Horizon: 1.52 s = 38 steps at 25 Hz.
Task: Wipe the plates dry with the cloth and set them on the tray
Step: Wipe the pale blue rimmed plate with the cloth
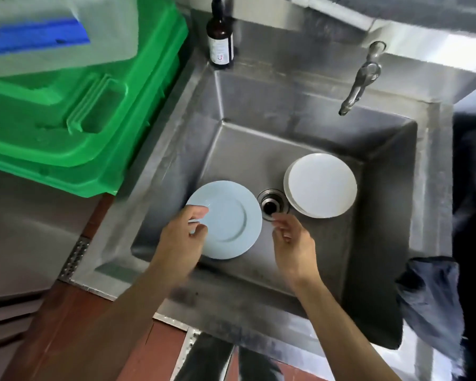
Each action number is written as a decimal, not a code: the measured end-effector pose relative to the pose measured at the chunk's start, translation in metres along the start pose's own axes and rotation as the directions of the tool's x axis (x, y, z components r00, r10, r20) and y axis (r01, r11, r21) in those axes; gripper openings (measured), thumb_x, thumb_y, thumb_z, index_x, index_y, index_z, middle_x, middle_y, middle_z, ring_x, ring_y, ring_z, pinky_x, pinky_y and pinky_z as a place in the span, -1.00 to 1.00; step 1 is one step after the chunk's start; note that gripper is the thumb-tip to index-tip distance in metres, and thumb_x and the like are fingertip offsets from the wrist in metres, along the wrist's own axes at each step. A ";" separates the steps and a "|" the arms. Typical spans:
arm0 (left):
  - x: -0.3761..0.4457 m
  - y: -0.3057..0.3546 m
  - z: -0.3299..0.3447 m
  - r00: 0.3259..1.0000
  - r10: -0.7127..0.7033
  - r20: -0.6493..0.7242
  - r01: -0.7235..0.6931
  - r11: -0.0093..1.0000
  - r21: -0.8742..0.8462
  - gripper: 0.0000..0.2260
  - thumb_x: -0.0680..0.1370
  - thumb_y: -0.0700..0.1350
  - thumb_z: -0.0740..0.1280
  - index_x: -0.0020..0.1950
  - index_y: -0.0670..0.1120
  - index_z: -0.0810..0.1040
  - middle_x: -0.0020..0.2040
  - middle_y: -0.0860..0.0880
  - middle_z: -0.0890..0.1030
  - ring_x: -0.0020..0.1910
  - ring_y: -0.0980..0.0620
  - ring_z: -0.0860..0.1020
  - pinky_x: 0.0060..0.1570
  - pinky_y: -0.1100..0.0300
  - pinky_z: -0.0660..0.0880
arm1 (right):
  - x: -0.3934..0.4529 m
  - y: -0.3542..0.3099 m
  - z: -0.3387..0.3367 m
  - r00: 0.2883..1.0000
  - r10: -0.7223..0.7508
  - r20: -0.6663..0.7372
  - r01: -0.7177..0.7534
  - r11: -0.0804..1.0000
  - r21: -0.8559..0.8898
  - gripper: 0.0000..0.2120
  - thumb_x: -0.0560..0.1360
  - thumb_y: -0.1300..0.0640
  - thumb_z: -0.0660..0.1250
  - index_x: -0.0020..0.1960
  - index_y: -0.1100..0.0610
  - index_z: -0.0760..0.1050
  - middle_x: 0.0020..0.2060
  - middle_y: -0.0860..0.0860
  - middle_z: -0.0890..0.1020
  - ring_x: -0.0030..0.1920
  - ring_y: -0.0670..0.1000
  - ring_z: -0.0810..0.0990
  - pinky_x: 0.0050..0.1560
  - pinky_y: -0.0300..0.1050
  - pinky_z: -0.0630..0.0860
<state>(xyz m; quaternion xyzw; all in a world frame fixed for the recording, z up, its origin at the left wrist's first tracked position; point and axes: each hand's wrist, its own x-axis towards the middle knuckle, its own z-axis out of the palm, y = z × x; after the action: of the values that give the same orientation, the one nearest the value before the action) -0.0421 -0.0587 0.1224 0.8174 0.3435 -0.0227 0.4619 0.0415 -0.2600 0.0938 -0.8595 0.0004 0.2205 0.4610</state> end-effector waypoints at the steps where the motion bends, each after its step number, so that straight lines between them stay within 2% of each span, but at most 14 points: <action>1: 0.013 -0.009 0.005 0.999 -0.039 0.022 0.038 0.999 0.038 -0.70 0.60 -0.26 0.28 0.30 -0.04 0.53 0.28 0.01 0.59 0.20 0.00 0.58 0.13 0.24 0.39 | 0.014 0.009 0.006 1.000 0.027 0.015 -0.027 0.999 -0.018 -0.65 0.58 0.23 0.23 0.02 -0.26 0.48 -0.09 -0.28 0.64 -0.08 -0.32 0.58 -0.14 -0.44 0.40; 3: 0.040 -0.026 0.016 0.976 -0.182 0.117 0.168 0.979 0.118 -0.60 0.62 -0.13 0.27 0.47 0.00 0.39 0.43 -0.06 0.45 0.34 -0.08 0.47 0.21 0.15 0.36 | 0.040 0.025 0.020 0.997 0.066 0.033 -0.064 0.997 -0.046 -0.70 0.59 0.21 0.23 0.04 -0.22 0.52 -0.13 -0.29 0.60 -0.11 -0.22 0.58 -0.15 -0.30 0.42; 5: 0.064 -0.045 0.028 0.918 -0.338 0.209 0.304 0.935 0.181 -0.49 0.64 -0.02 0.23 0.58 0.04 0.21 0.54 -0.10 0.28 0.44 -0.14 0.36 0.34 0.02 0.31 | 0.065 0.043 0.037 0.995 0.089 0.048 -0.085 0.994 -0.075 -0.75 0.59 0.19 0.23 0.15 -0.08 0.57 -0.15 -0.21 0.60 -0.10 -0.06 0.57 -0.16 -0.18 0.41; 9: 0.100 -0.079 0.049 0.877 -0.429 0.216 0.365 0.888 0.280 -0.42 0.64 0.01 0.20 0.63 0.01 0.09 0.58 -0.12 0.22 0.48 -0.20 0.32 0.40 -0.06 0.32 | 0.107 0.076 0.066 0.991 0.115 0.068 -0.104 0.983 -0.151 -0.67 0.60 0.18 0.23 0.33 0.00 0.55 -0.01 0.00 0.64 -0.08 0.07 0.49 -0.09 -0.09 0.40; 13: 0.124 -0.102 0.064 0.852 -0.505 0.140 0.453 0.844 0.286 -0.42 0.62 -0.04 0.25 0.60 -0.10 0.15 0.50 -0.16 0.36 0.40 -0.23 0.41 0.31 -0.04 0.41 | 0.137 0.101 0.091 0.982 0.171 0.084 -0.154 0.971 -0.181 -0.65 0.60 0.21 0.20 0.35 0.08 0.53 0.13 0.12 0.66 -0.07 0.09 0.44 -0.09 -0.11 0.35; 18: 0.136 -0.121 0.084 0.800 -0.595 0.079 0.564 0.790 0.240 -0.56 0.59 -0.11 0.25 0.48 -0.14 0.38 0.34 -0.18 0.53 0.25 -0.23 0.51 0.15 0.03 0.47 | 0.155 0.119 0.111 0.978 0.156 0.137 -0.135 0.979 -0.151 -0.73 0.62 0.22 0.16 0.22 0.12 0.55 -0.12 0.04 0.60 -0.11 0.13 0.51 -0.16 -0.11 0.32; 22: 0.140 -0.133 0.086 0.706 -0.707 0.040 0.708 0.706 -0.019 -0.63 0.57 -0.17 0.25 0.39 -0.17 0.45 0.21 -0.19 0.58 0.16 -0.24 0.55 0.19 -0.10 0.55 | 0.165 0.121 0.119 0.973 0.219 0.074 -0.215 0.975 -0.055 -0.74 0.60 0.24 0.23 0.24 0.17 0.57 -0.14 0.00 0.59 -0.10 0.09 0.53 -0.16 -0.16 0.34; 24: 0.140 -0.135 0.083 0.664 -0.745 0.066 0.745 0.651 -0.143 -0.67 0.58 -0.19 0.24 0.35 -0.16 0.48 0.14 -0.18 0.58 0.11 -0.23 0.56 0.04 -0.10 0.60 | 0.165 0.123 0.118 0.963 0.260 0.069 -0.260 0.965 -0.021 -0.75 0.59 0.26 0.26 0.23 0.17 0.59 -0.15 0.00 0.60 -0.08 0.11 0.56 -0.12 -0.13 0.43; 27: 0.139 -0.128 0.079 0.696 -0.709 0.112 0.716 0.675 -0.178 -0.71 0.61 -0.20 0.23 0.32 -0.10 0.50 0.01 -0.08 0.57 -0.01 -0.15 0.55 -0.23 0.07 0.53 | 0.160 0.123 0.107 0.943 0.332 0.034 -0.333 0.943 0.017 -0.78 0.56 0.25 0.26 0.13 0.08 0.61 -0.23 -0.09 0.58 -0.18 0.04 0.56 -0.18 -0.16 0.47; 30: 0.136 -0.117 0.073 0.789 -0.604 0.115 0.614 0.777 -0.136 -0.71 0.62 -0.21 0.28 0.34 -0.09 0.50 0.13 -0.05 0.55 0.11 -0.15 0.54 -0.03 -0.04 0.59 | 0.147 0.118 0.085 0.927 0.374 -0.013 -0.372 0.926 0.060 -0.80 0.54 0.24 0.26 -0.01 0.02 0.61 -0.29 -0.11 0.60 -0.27 -0.03 0.54 -0.25 -0.21 0.43; 32: 0.133 -0.106 0.066 0.845 -0.528 0.082 0.533 0.844 -0.059 -0.69 0.59 -0.20 0.34 0.33 -0.09 0.53 0.15 -0.05 0.55 0.15 -0.15 0.54 0.08 -0.07 0.57 | 0.136 0.109 0.068 0.911 0.410 -0.038 -0.407 0.911 0.066 -0.76 0.51 0.25 0.24 -0.19 0.00 0.61 -0.43 -0.13 0.54 -0.41 -0.07 0.45 -0.39 -0.25 0.38; 34: 0.130 -0.096 0.060 0.879 -0.474 0.048 0.475 0.880 -0.009 -0.71 0.53 -0.21 0.40 0.26 -0.12 0.59 0.05 -0.03 0.59 0.03 -0.08 0.57 -0.04 0.08 0.56 | 0.125 0.100 0.054 0.896 0.441 -0.052 -0.438 0.897 0.054 -0.69 0.47 0.30 0.21 -0.40 0.06 0.49 -0.52 -0.09 0.39 -0.45 -0.01 0.30 -0.43 -0.26 0.30; 36: 0.129 -0.083 0.055 0.871 -0.492 0.016 0.492 0.869 -0.044 -0.87 0.49 -0.22 0.45 0.03 -0.13 0.65 -0.10 -0.04 0.63 -0.16 -0.01 0.60 -0.23 0.20 0.53 | 0.118 0.092 0.041 0.858 0.511 -0.056 -0.508 0.859 0.058 -0.76 0.46 0.33 0.21 -0.37 0.18 0.46 -0.46 0.06 0.39 -0.37 0.07 0.29 -0.35 -0.15 0.36; 38: 0.129 -0.071 0.052 0.821 -0.570 0.010 0.564 0.810 -0.160 -0.90 0.47 -0.25 0.48 -0.04 -0.21 0.65 -0.08 -0.16 0.67 -0.17 -0.06 0.64 -0.20 0.10 0.65 | 0.113 0.086 0.031 0.799 0.601 -0.025 -0.597 0.797 0.089 -0.75 0.46 0.35 0.23 -0.39 0.27 0.47 -0.58 0.10 0.47 -0.47 0.08 0.40 -0.37 -0.07 0.51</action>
<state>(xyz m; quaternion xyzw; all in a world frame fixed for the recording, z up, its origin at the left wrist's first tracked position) 0.0294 -0.0044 -0.0057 0.6395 0.5811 -0.1170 0.4896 0.1144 -0.2617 -0.0321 -0.8025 0.2925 0.3324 0.4000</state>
